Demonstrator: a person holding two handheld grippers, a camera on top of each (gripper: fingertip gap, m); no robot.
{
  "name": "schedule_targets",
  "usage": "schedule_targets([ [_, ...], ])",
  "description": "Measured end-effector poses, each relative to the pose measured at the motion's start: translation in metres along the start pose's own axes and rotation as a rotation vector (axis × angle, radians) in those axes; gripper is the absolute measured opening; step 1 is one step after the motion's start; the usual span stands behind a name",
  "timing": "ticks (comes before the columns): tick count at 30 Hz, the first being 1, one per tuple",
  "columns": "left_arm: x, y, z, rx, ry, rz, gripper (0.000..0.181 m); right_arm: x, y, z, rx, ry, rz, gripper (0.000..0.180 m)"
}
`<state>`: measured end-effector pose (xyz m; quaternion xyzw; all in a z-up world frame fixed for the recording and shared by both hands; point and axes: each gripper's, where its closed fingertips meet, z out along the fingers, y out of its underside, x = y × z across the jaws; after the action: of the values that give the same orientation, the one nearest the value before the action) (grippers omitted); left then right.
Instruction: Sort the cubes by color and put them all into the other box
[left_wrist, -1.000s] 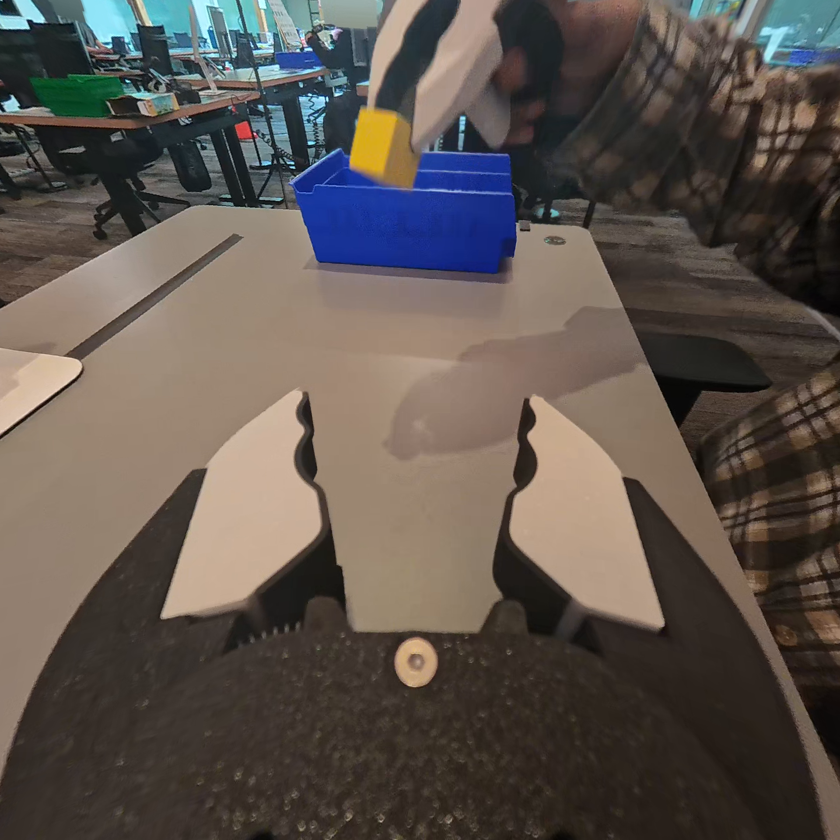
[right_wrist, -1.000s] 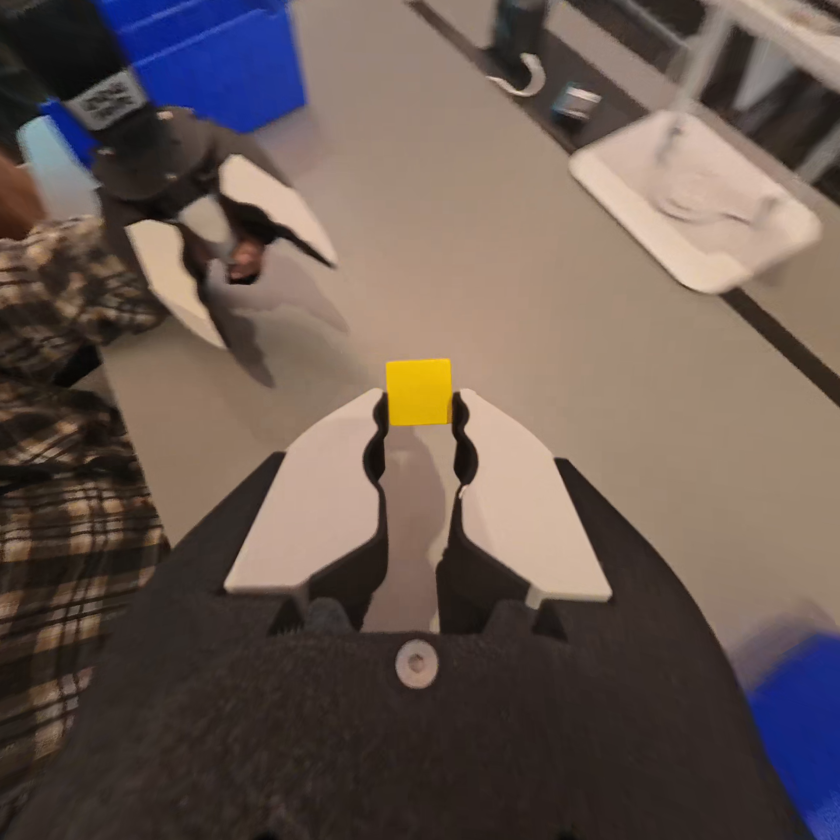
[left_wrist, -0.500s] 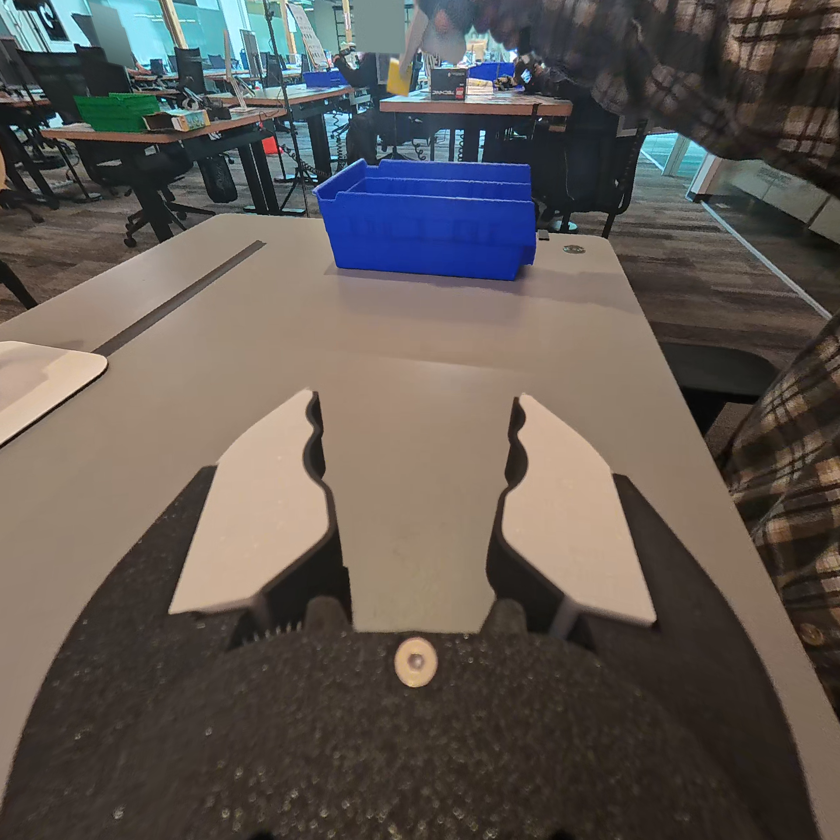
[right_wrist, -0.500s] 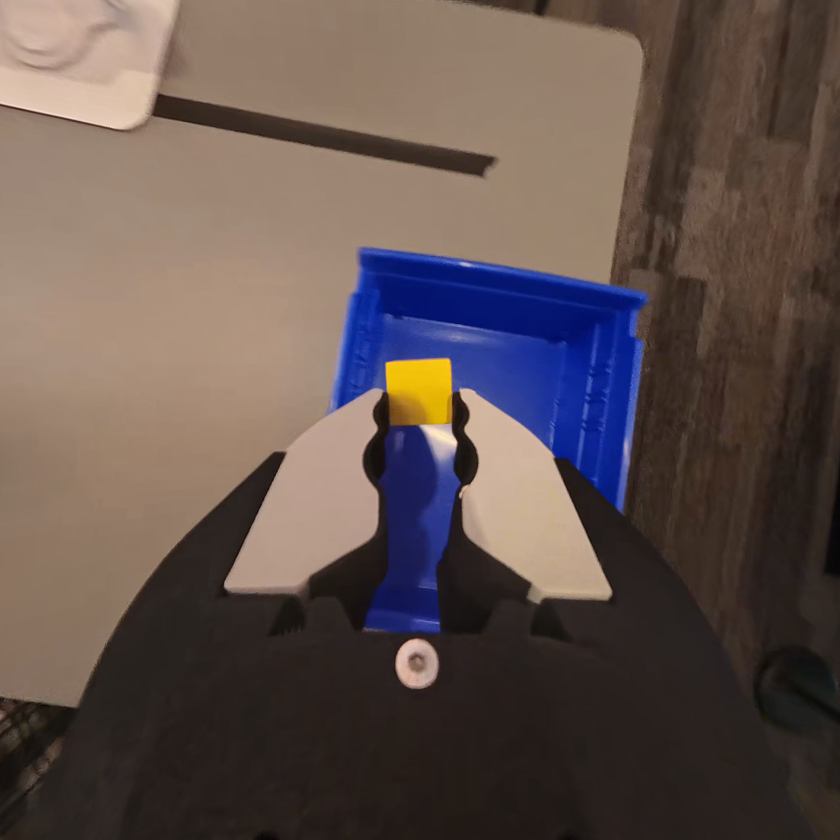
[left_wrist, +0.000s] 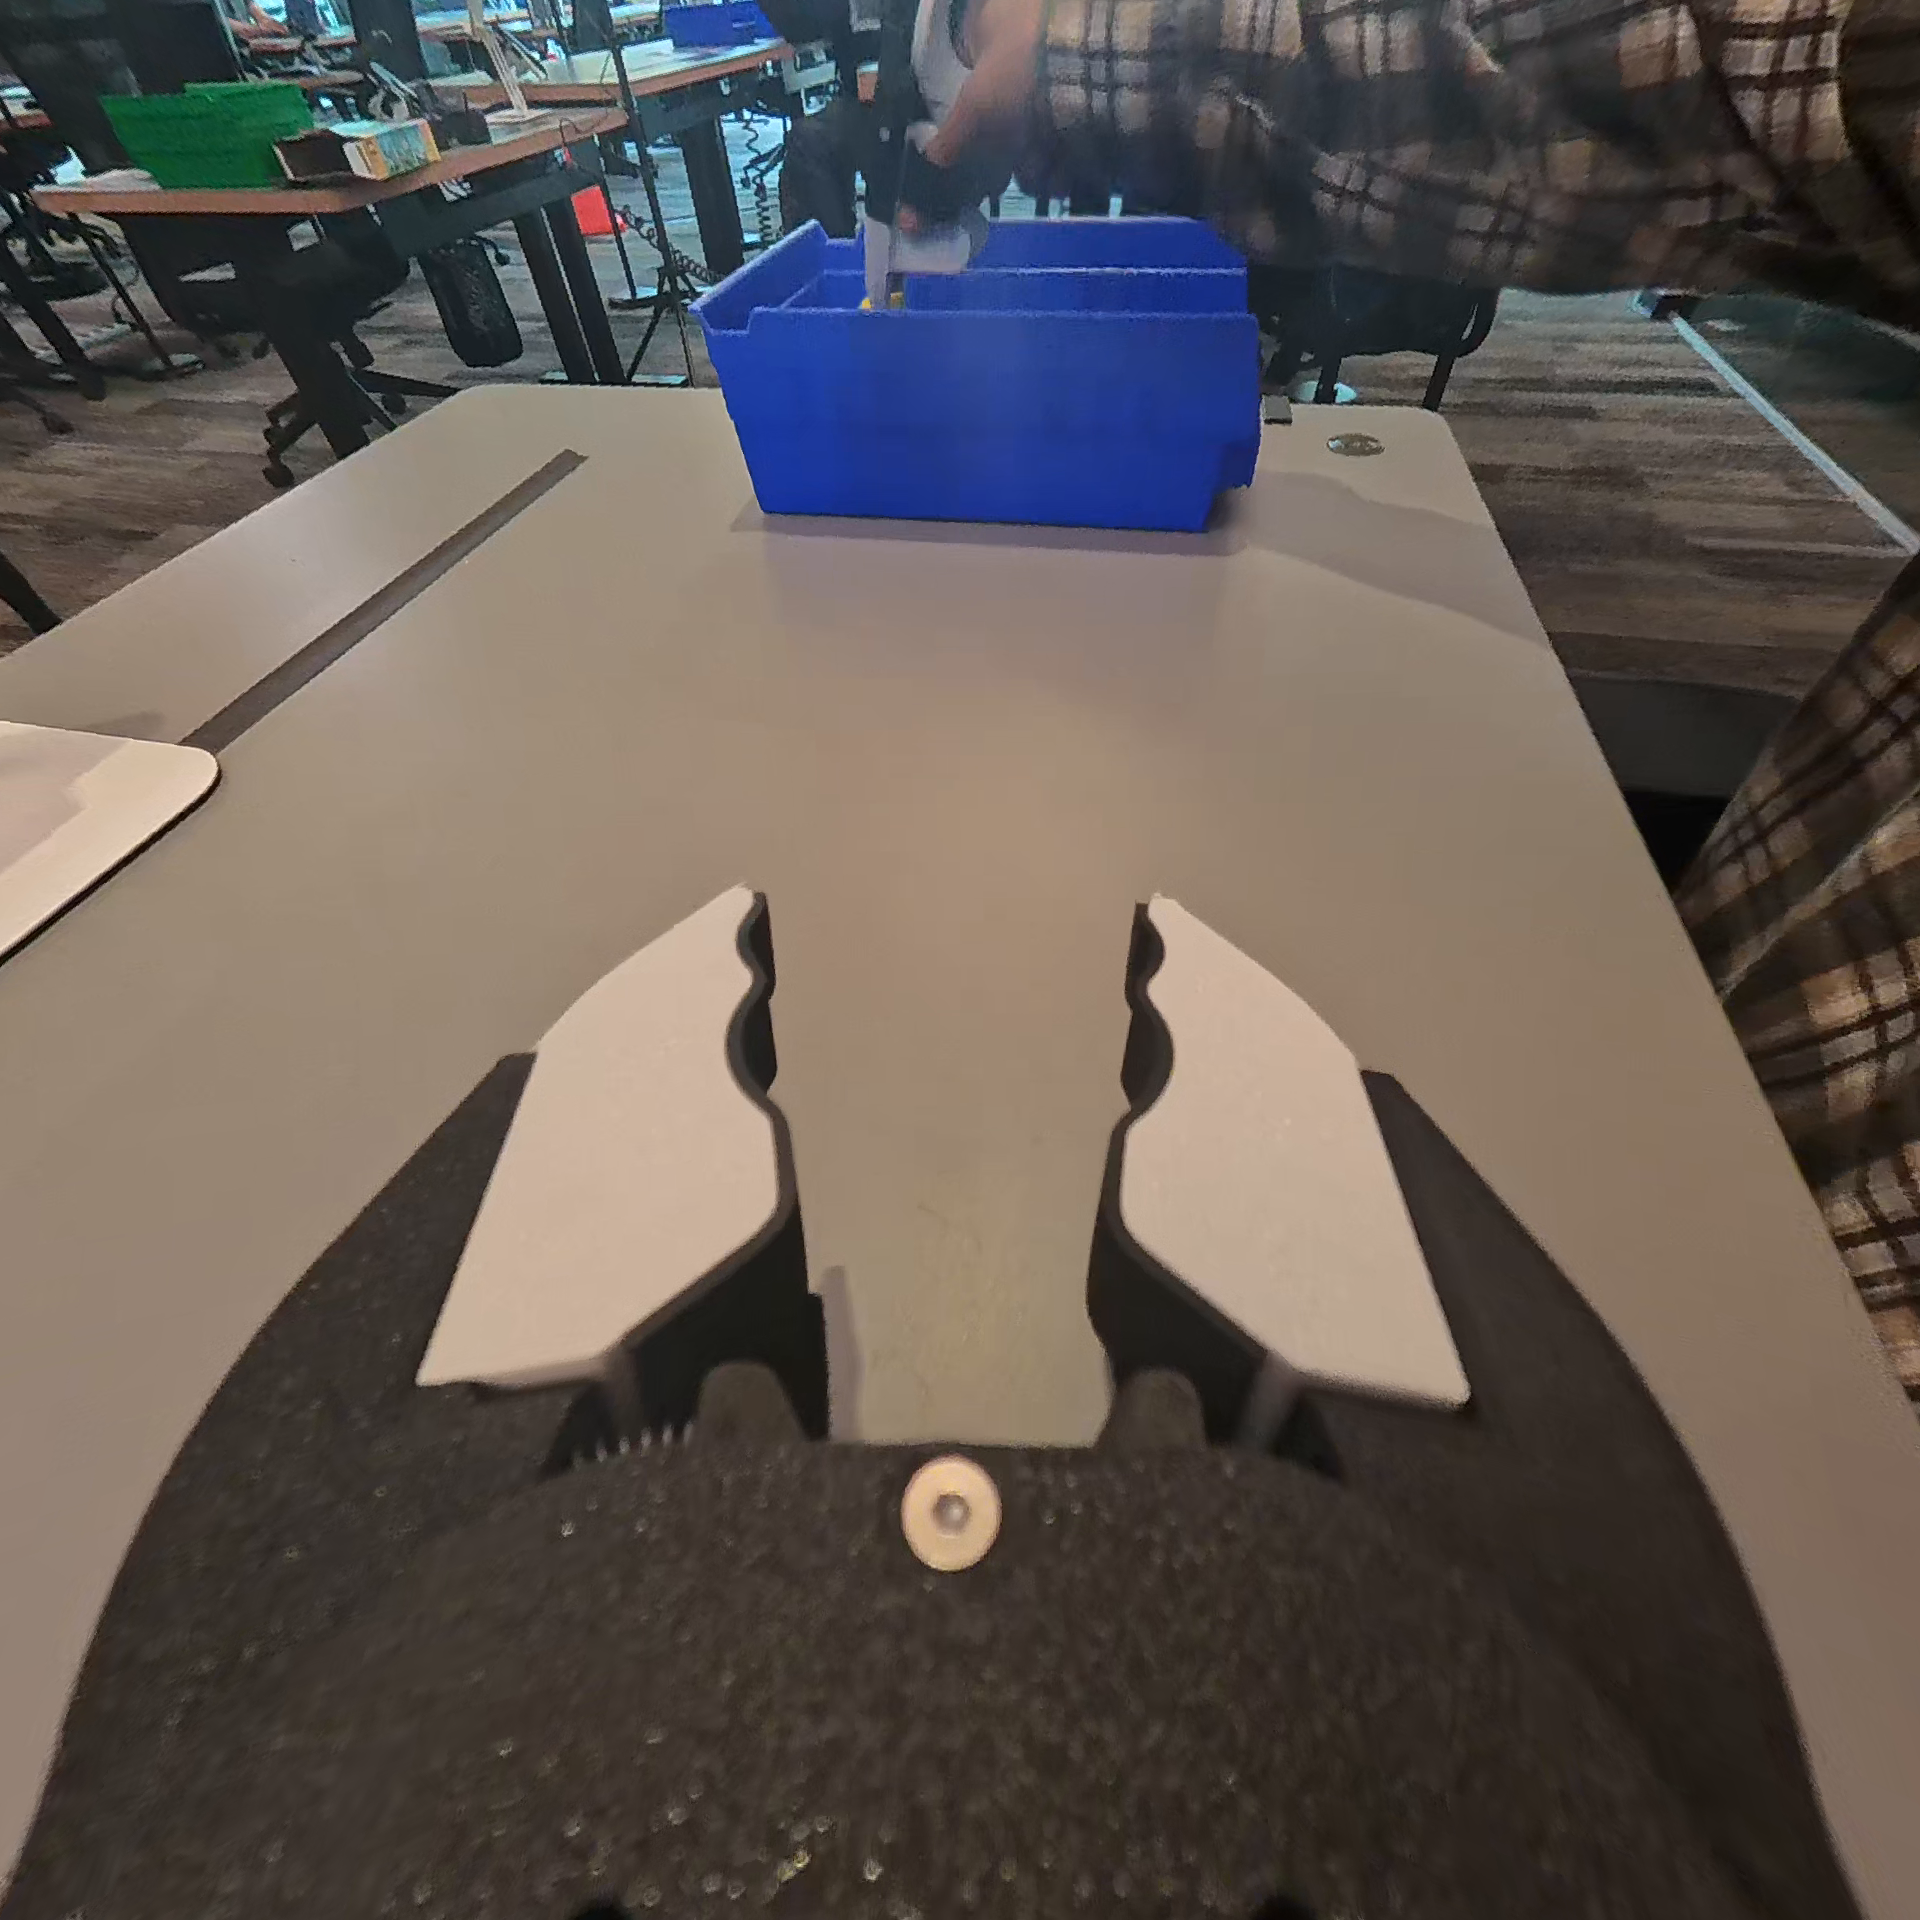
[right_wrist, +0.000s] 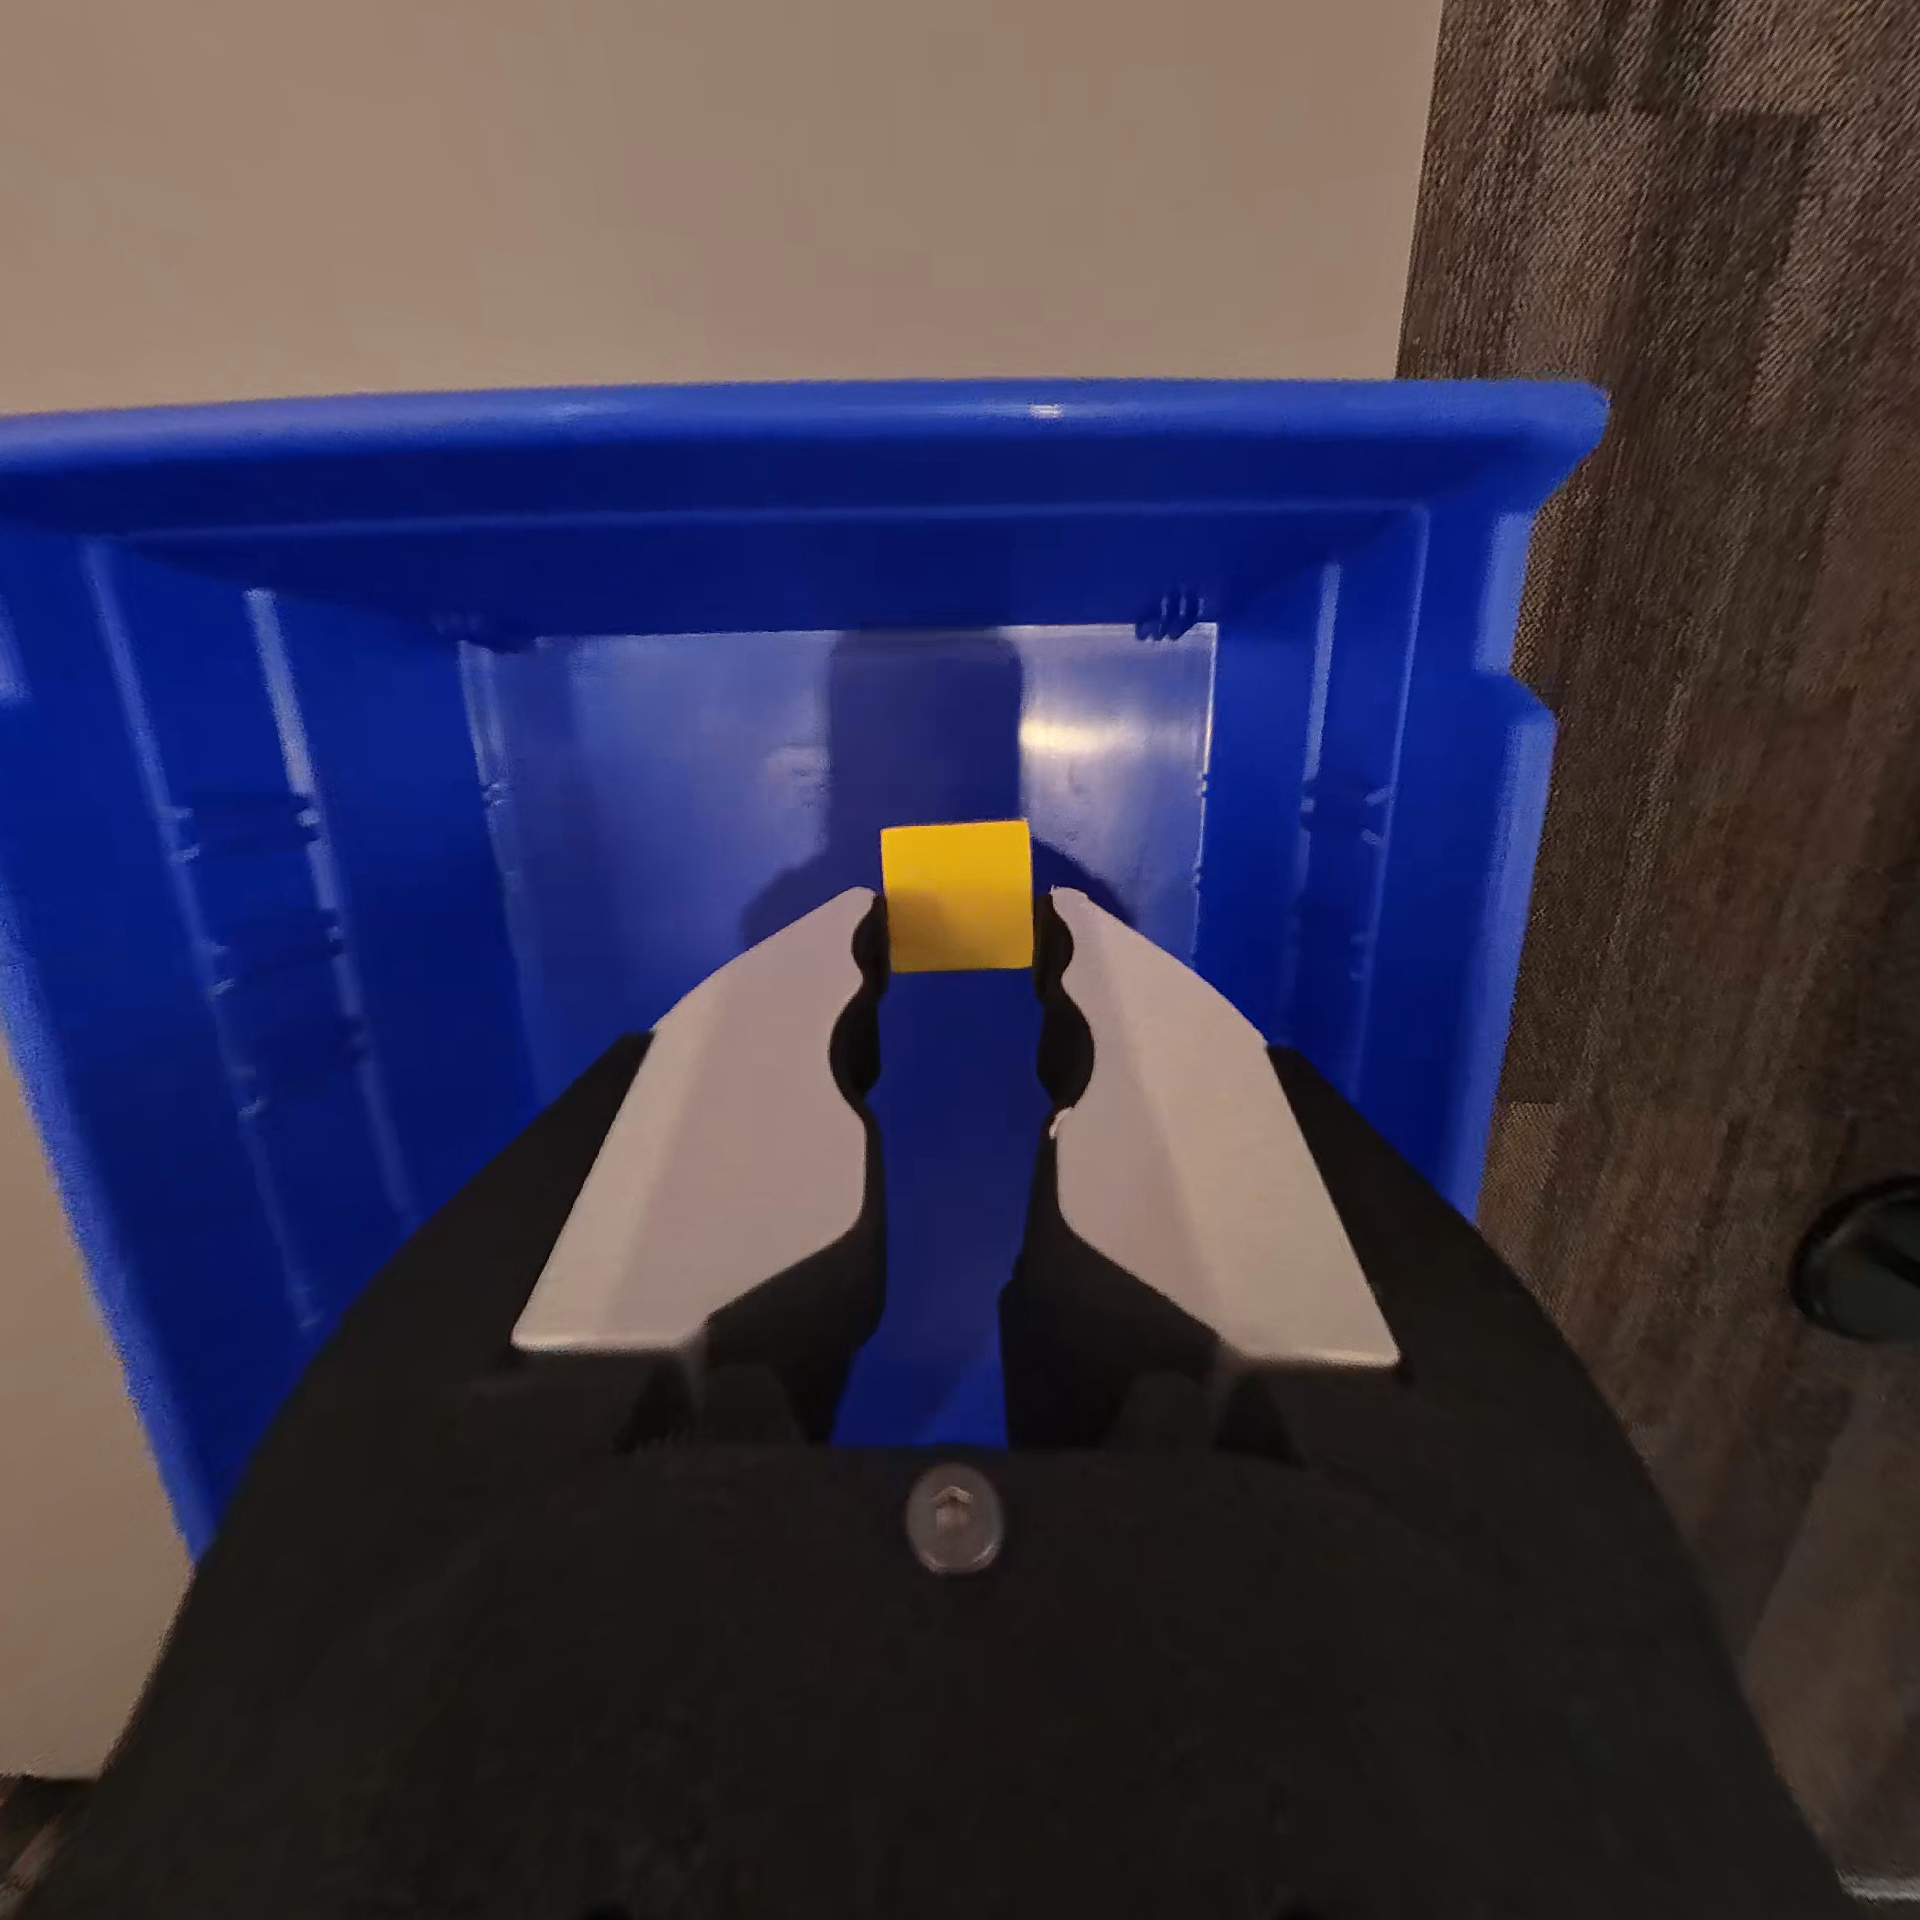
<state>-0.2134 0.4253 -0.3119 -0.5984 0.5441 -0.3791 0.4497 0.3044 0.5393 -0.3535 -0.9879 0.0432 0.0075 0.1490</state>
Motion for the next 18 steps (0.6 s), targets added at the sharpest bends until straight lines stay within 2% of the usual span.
schedule_targets([
  [6, 0.001, 0.004, 0.003, -0.018, 0.013, 0.001, 0.063, 0.008, -0.002, 0.028, -0.018, 0.007, 0.01, 0.027],
  [16, 0.002, 0.006, 0.005, -0.028, 0.017, 0.001, 0.062, 0.011, 0.001, 0.048, -0.04, 0.015, -0.007, 0.027],
  [17, 0.002, 0.006, 0.005, -0.027, 0.017, -0.002, 0.062, 0.011, 0.002, 0.047, -0.042, 0.017, -0.014, 0.03],
  [18, 0.002, 0.006, 0.005, -0.026, 0.015, -0.004, 0.063, 0.011, 0.002, 0.045, -0.043, 0.023, -0.018, 0.041],
])
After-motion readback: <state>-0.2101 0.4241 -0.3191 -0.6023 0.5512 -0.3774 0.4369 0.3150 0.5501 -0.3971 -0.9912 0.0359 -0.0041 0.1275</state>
